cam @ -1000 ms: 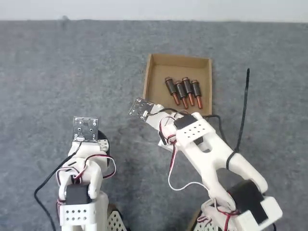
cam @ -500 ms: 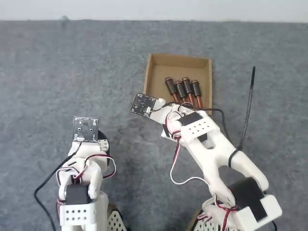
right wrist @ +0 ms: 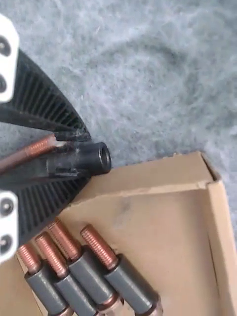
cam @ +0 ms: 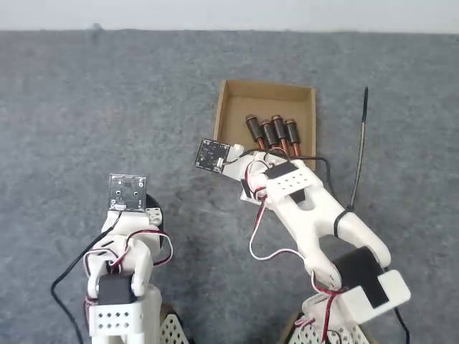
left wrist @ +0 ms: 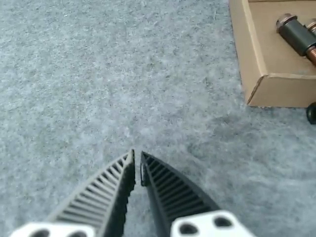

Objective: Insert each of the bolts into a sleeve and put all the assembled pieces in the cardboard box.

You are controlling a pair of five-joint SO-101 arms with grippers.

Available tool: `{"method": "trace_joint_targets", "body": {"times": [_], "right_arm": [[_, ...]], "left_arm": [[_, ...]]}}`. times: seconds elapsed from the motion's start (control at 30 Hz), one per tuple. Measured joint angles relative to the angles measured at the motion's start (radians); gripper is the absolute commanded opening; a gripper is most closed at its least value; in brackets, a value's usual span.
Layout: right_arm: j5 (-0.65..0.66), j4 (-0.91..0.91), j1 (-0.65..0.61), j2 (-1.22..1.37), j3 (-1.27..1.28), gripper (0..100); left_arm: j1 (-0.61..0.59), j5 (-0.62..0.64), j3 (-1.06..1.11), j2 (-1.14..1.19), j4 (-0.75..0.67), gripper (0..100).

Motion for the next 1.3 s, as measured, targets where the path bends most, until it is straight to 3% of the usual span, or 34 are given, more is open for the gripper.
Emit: {"method": "trace_joint_targets", "body": {"times": [0.2,0.4,0.67,0.8,0.97,1.13,1.3], "right_arm": [[0.014,0.009,0.0,0.018,-0.018,9.5],[0.044,0.157,-0.02,0.037,-0.094,9.1],[0.046,0.238,-0.06,-0.017,-0.005,9.1],[0.048,0.216,-0.034,-0.153,0.087,9.2],[0.046,0.064,-0.029,-0.272,0.236,9.5],[0.035,0.035,-0.029,-0.299,0.244,9.9],[0.029,0.035,-0.028,-0.296,0.242,16.9]], "left_arm": [[0.0,-0.005,0.0,0.0,0.0,2],[0.0,-0.005,0.0,0.0,0.0,2],[0.0,-0.006,0.0,0.0,0.0,2],[0.0,-0.006,0.0,0.0,0.0,2],[0.0,-0.008,0.0,0.0,0.0,2],[0.0,-0.009,0.0,0.0,0.0,2],[0.0,-0.009,0.0,0.0,0.0,2]]}}
